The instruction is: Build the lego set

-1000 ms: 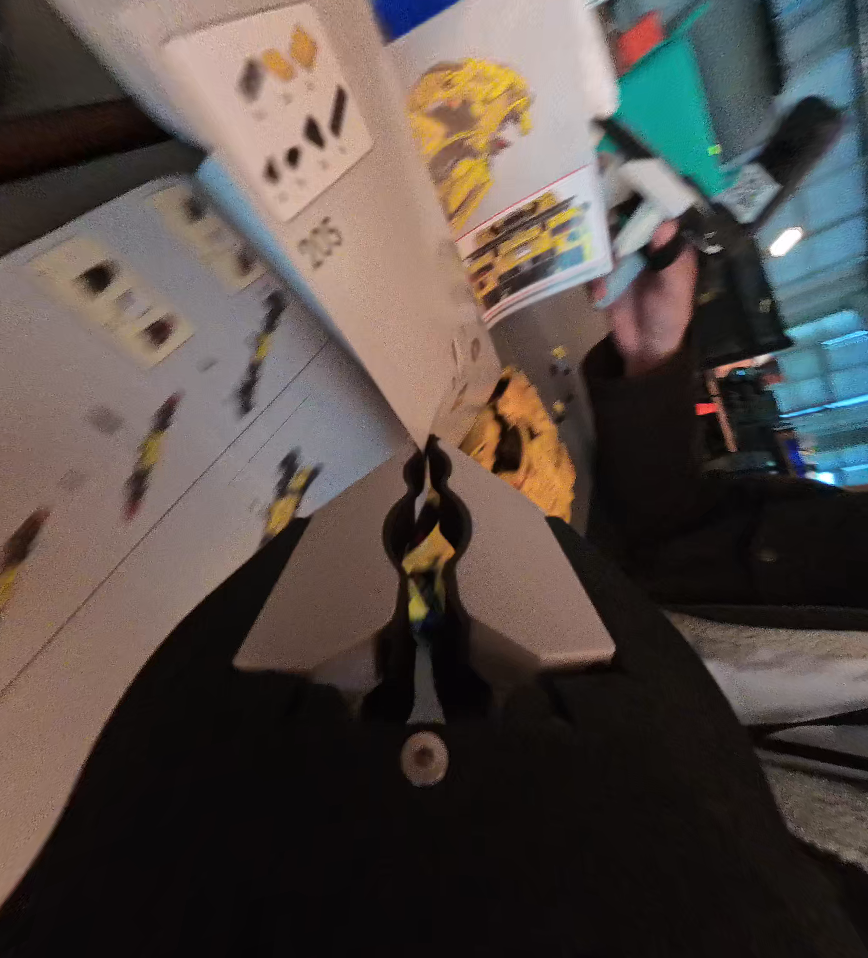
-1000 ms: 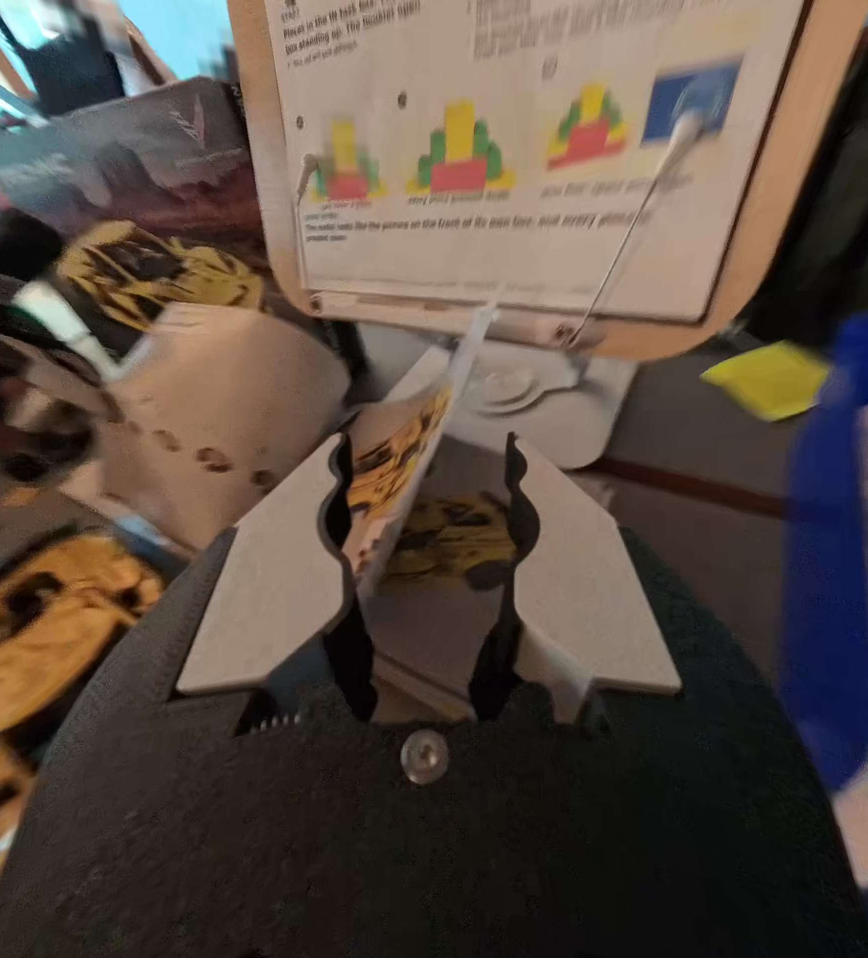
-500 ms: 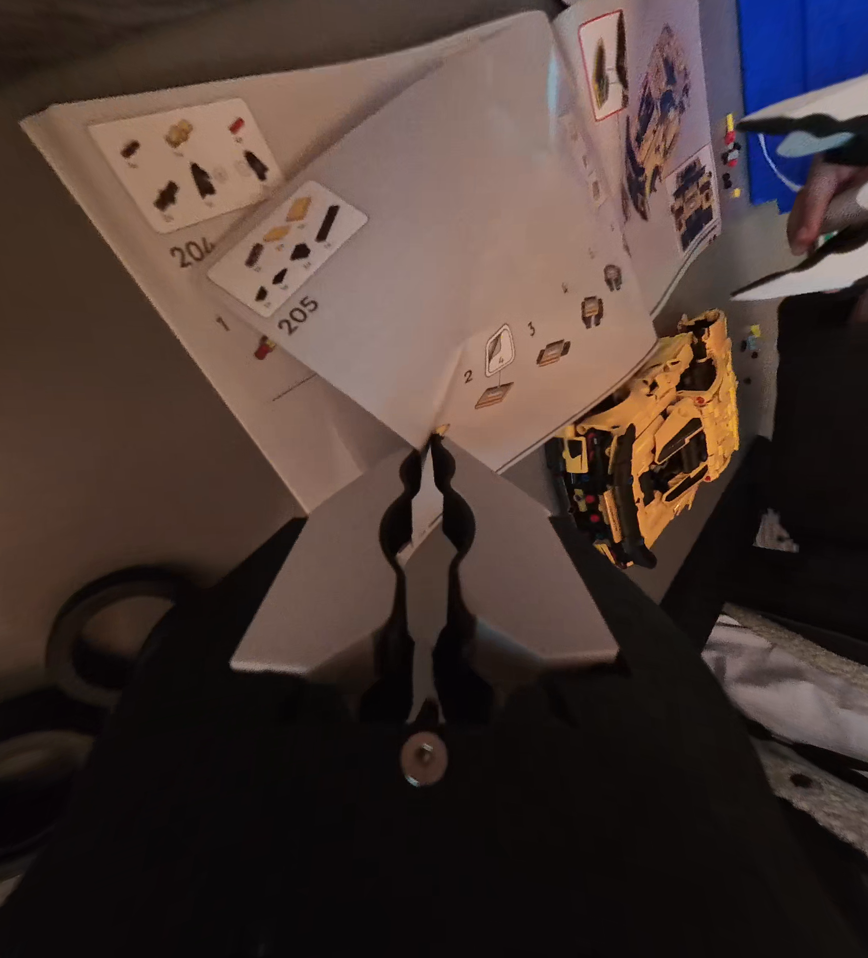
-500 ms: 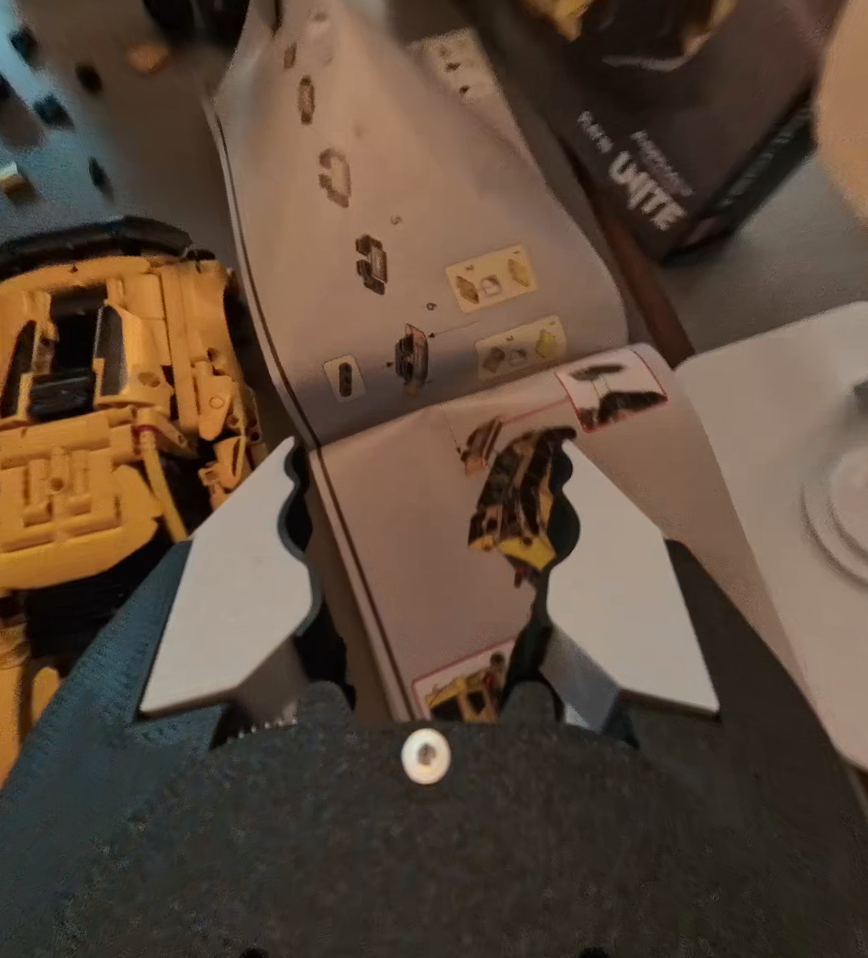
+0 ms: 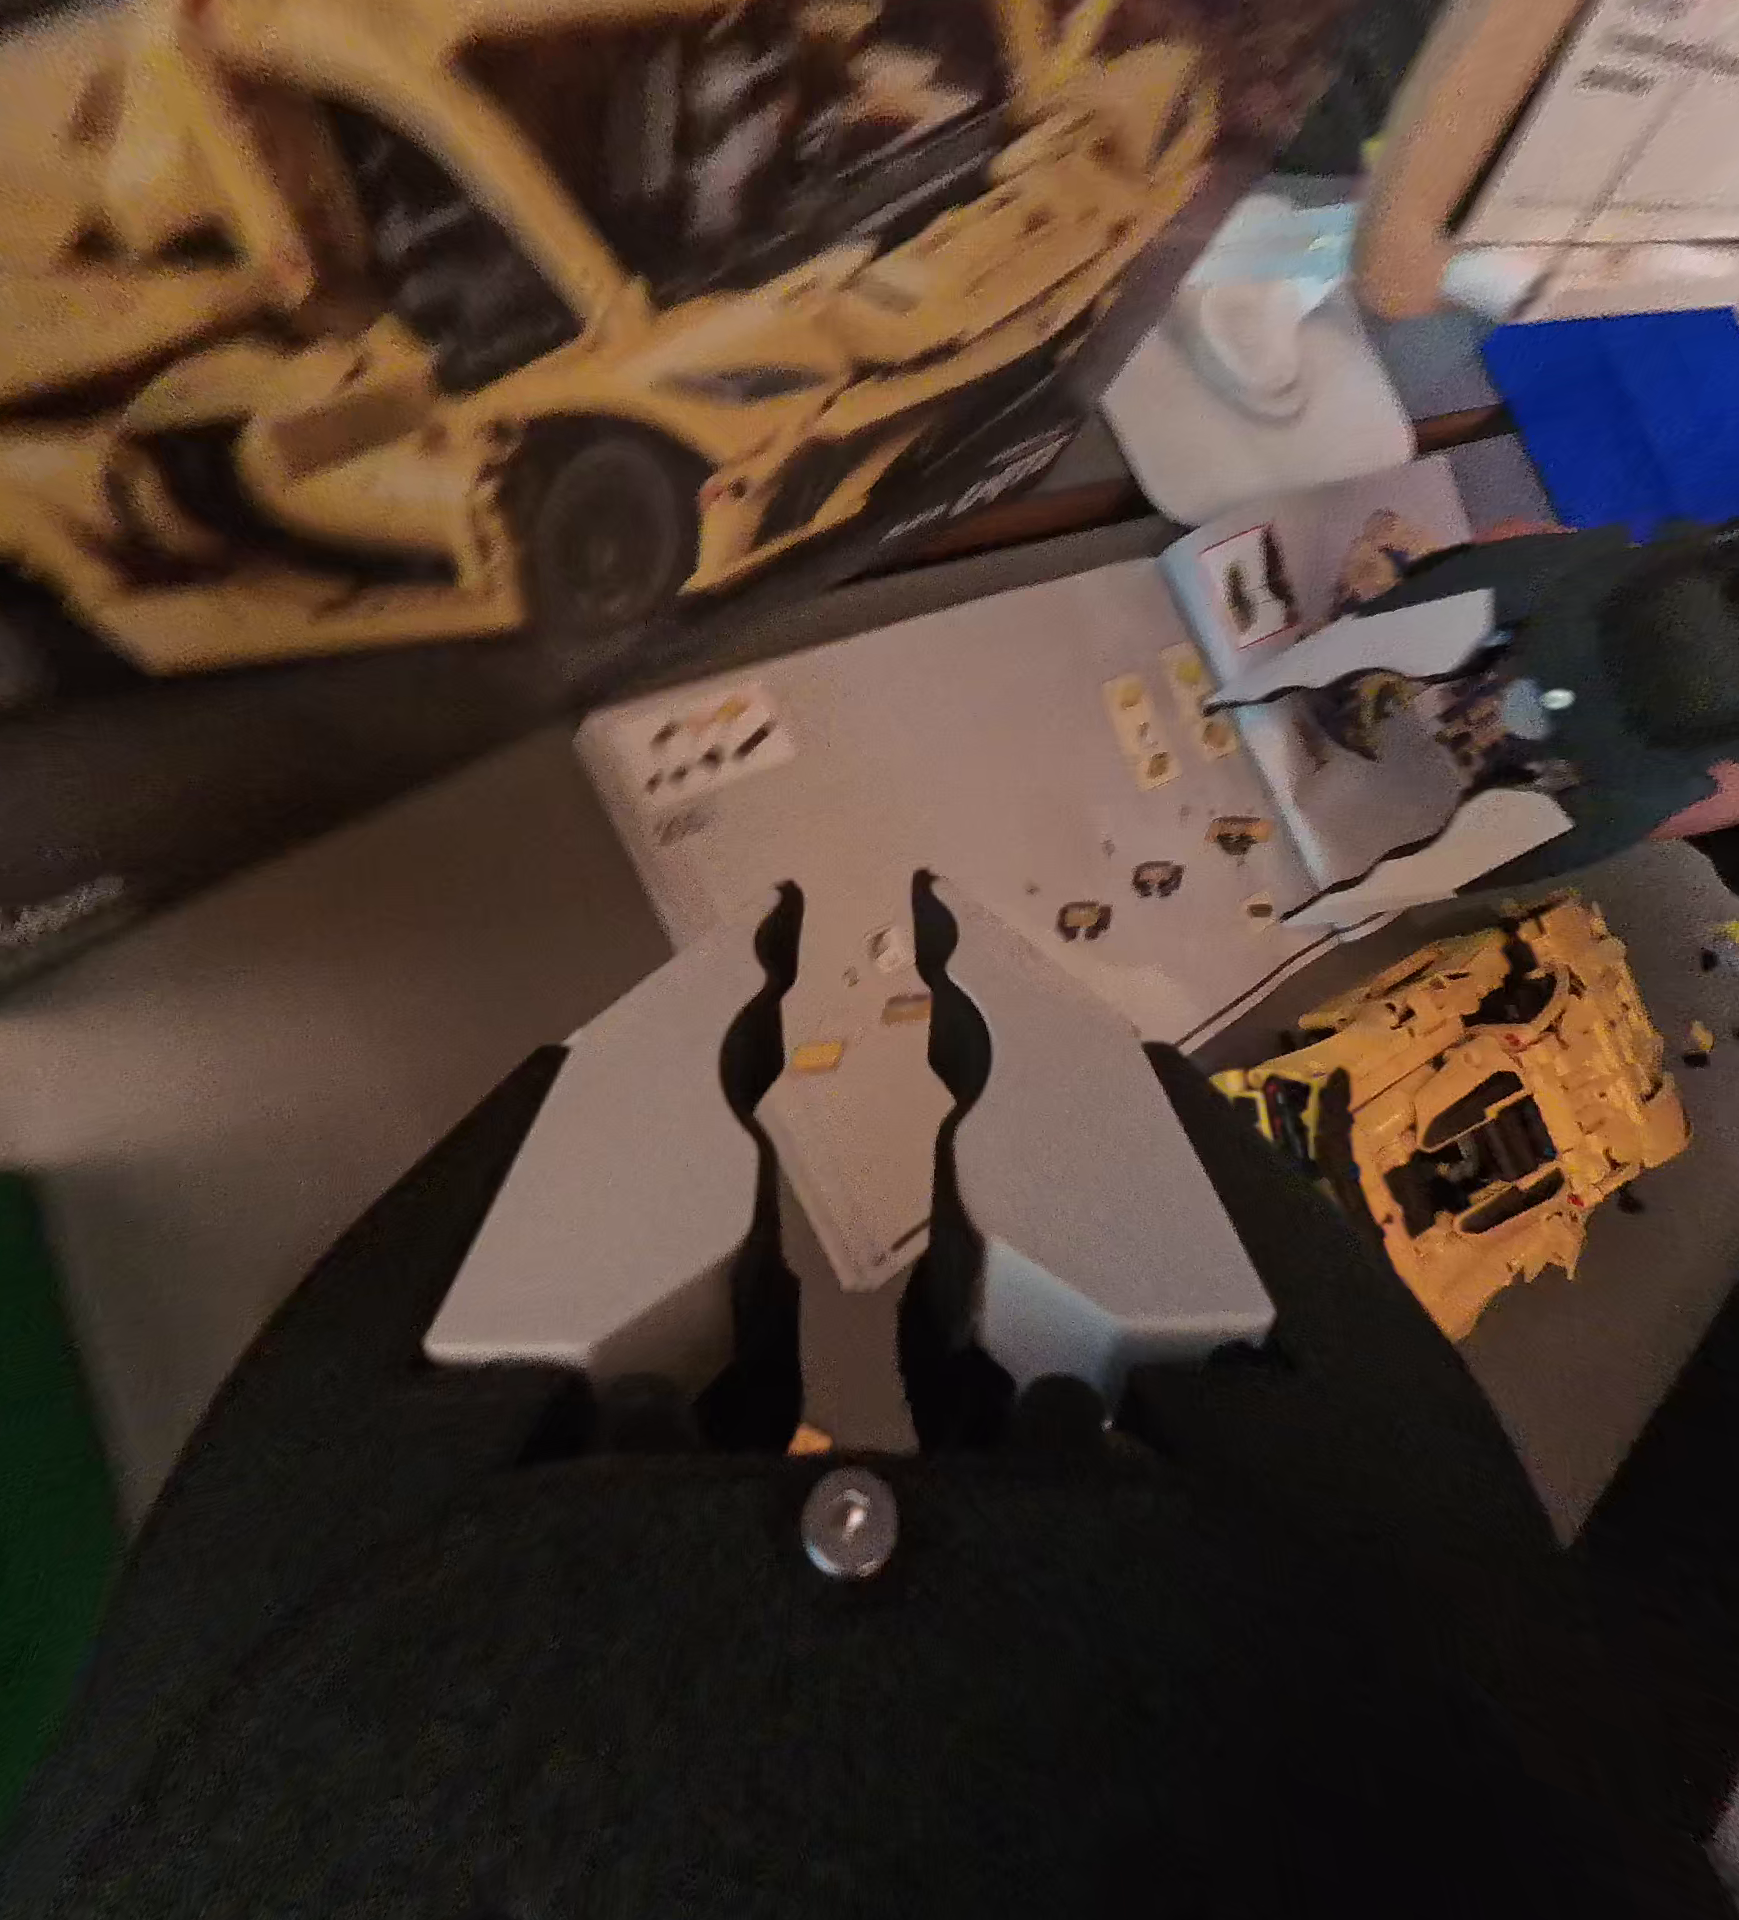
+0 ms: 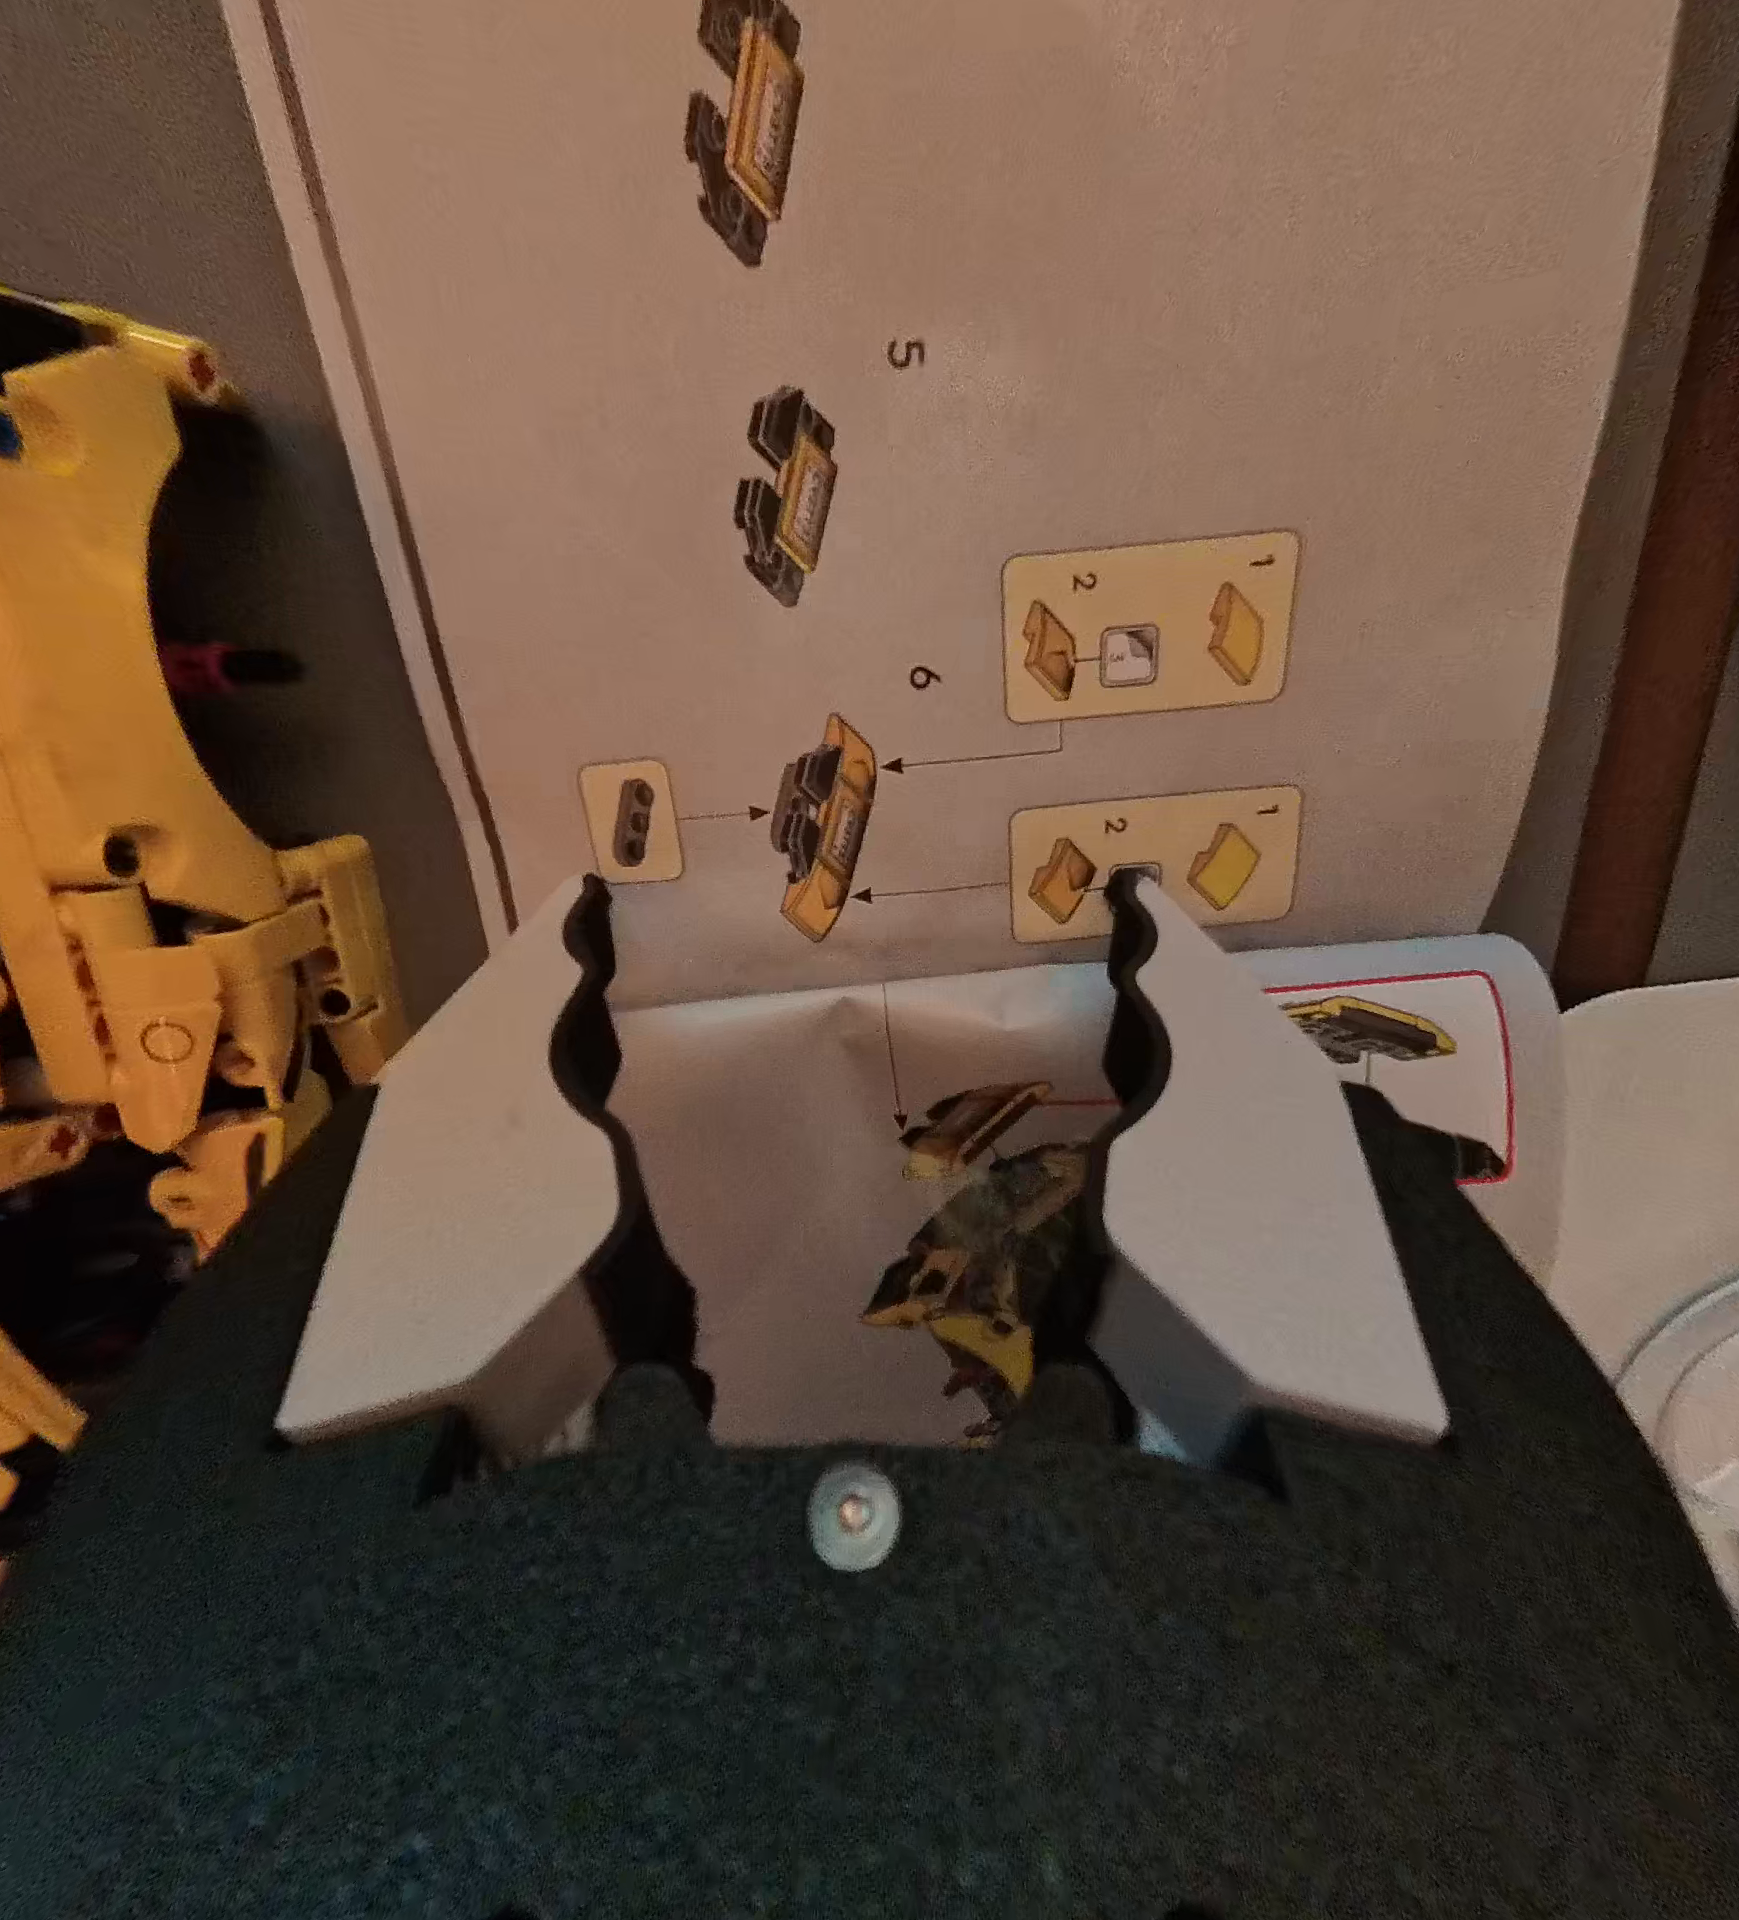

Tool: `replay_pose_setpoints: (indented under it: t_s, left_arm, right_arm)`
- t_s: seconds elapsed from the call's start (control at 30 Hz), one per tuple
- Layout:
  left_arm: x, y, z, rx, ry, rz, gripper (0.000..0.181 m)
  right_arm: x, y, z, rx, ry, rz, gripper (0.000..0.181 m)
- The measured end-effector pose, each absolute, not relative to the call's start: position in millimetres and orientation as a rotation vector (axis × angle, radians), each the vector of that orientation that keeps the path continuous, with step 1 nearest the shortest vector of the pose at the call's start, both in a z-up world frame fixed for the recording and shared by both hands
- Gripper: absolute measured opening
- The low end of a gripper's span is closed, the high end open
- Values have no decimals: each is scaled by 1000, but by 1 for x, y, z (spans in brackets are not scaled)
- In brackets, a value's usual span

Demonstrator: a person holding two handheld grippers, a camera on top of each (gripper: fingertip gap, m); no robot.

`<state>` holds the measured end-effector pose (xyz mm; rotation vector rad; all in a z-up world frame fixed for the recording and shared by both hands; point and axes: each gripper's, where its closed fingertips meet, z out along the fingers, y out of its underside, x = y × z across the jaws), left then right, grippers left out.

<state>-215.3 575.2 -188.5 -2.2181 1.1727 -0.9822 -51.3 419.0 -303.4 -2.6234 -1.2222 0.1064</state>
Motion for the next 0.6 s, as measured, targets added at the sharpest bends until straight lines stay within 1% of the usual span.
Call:
replay_pose_setpoints:
  t_s: [0.07,0.13,0.3,0.37,0.43,0.6]
  left_arm:
    - [-191,555,-192,-2143,1311,-1030,21]
    - [-165,525,-210,-2121,1486,-1118,21]
    - [-99,451,-250,-2076,1741,-1427,7]
    - [-90,433,-272,-2081,1882,-1301,1]
    - [-93,428,-292,-2101,1976,-1165,0]
    - [-128,463,-295,-2236,1870,-1106,0]
  right_arm:
    - [-52,419,-305,-2657,-1214,105,97]
    - [-52,419,-305,-2662,-1214,113,97]
    - [-53,419,-305,-2571,-1166,185,97]
    - [-53,419,-305,-2549,-1154,197,97]
    - [-53,419,-305,-2540,-1151,198,97]
    - [-54,419,-305,-2528,-1145,209,97]
